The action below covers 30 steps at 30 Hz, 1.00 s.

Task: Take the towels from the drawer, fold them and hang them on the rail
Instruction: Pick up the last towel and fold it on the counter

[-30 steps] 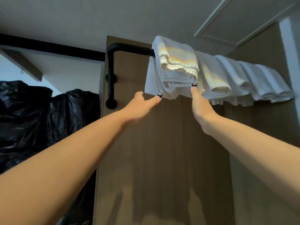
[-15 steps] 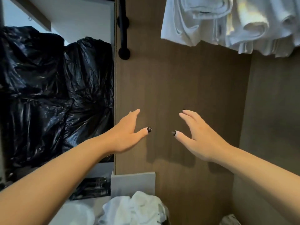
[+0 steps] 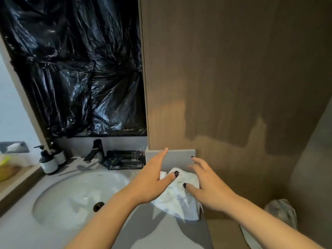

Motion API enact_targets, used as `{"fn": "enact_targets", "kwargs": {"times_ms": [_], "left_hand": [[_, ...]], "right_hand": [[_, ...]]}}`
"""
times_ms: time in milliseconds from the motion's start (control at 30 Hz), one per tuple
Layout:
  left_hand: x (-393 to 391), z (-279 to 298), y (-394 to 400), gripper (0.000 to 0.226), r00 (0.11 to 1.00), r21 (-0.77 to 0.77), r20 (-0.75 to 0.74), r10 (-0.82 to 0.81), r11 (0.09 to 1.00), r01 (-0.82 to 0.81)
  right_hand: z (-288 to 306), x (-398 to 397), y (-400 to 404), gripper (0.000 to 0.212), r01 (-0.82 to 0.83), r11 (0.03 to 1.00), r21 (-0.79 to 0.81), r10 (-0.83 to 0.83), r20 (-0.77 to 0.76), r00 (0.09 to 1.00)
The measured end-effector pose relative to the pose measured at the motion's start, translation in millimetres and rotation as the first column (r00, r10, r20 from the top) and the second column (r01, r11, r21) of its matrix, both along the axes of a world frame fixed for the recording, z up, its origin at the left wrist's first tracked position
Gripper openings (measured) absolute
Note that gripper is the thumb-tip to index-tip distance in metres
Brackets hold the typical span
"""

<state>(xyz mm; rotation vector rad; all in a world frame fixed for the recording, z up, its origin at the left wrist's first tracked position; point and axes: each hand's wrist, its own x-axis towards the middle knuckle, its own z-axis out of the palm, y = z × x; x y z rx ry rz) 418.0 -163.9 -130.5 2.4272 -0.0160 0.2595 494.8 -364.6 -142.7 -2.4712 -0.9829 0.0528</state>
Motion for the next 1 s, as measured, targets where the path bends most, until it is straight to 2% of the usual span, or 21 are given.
{"fn": "enact_targets", "kwargs": {"times_ms": [200, 433, 567, 667, 733, 800, 900, 1000], "left_hand": [[20.4, -74.3, 36.7, 0.076, 0.980, -0.043, -0.196, 0.036, 0.998, -0.046], [54.5, -160.1, 77.4, 0.075, 0.923, -0.077, -0.373, 0.096, 0.988, -0.134], [75.6, -206.6, 75.2, 0.081, 0.922, 0.078, -0.350, 0.164, 0.986, -0.146], [87.9, -232.5, 73.4, 0.072, 0.922, 0.190, -0.346, 0.172, 0.976, -0.110], [90.3, -243.3, 75.6, 0.056, 0.941, 0.181, -0.300, 0.158, 0.978, -0.106], [91.3, -248.3, 82.6, 0.034, 0.961, 0.089, -0.214, 0.174, 0.983, -0.158], [95.5, -250.8, 90.2, 0.017, 0.973, 0.027, -0.165, 0.161, 0.987, -0.159], [93.3, -240.2, 92.9, 0.009, 0.971, -0.141, -0.139, 0.195, 0.967, -0.215]], "right_hand": [[-58.3, 28.4, 22.8, 0.045, 0.042, 0.994, -0.106, -0.060, -0.172, 0.983], [-125.6, 56.9, 60.6, 0.049, 0.104, 0.969, -0.224, -0.168, -0.286, 0.943], [-161.0, 67.3, 82.7, 0.065, 0.168, 0.947, -0.273, -0.248, -0.289, 0.925], [-185.3, 70.9, 89.4, 0.073, 0.292, 0.900, -0.325, -0.378, -0.247, 0.892], [-194.4, 72.6, 92.9, 0.062, 0.372, 0.850, -0.373, -0.450, -0.147, 0.881], [-194.5, 75.6, 95.1, 0.038, 0.395, 0.825, -0.404, -0.448, -0.044, 0.893], [-190.3, 77.9, 87.8, 0.022, 0.465, 0.829, -0.311, -0.496, -0.021, 0.868], [-178.7, 74.9, 71.2, 0.016, 0.608, 0.790, -0.081, -0.612, -0.057, 0.788]]}}
